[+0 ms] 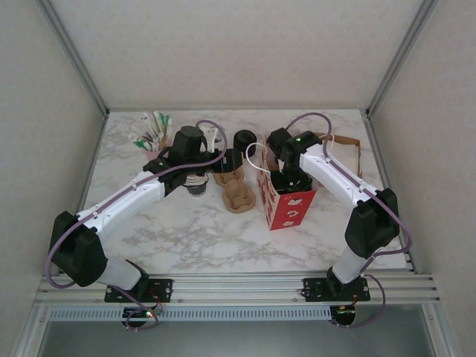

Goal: Pack the takeout coffee

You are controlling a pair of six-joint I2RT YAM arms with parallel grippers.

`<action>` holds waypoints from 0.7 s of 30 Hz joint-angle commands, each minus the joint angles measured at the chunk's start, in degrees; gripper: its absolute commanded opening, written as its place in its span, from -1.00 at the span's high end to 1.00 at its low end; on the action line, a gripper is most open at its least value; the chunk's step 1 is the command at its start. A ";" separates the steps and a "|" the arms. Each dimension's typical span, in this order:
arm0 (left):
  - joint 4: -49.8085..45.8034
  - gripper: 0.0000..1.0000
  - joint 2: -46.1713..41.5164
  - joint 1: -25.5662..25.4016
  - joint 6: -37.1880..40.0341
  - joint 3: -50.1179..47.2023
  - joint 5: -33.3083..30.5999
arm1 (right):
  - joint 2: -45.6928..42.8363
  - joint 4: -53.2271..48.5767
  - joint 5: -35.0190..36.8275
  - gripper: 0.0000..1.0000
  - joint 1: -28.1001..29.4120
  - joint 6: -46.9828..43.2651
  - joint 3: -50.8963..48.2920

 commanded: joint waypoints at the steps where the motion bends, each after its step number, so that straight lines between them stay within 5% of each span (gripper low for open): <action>1: -0.26 -0.33 -0.50 -0.57 0.69 2.23 0.20 | -1.22 -0.28 -0.31 -0.46 0.26 0.29 -1.28; 21: -0.36 -0.35 -0.86 -0.79 0.64 2.24 0.02 | -2.48 -1.42 -0.28 -0.60 0.25 0.58 -0.09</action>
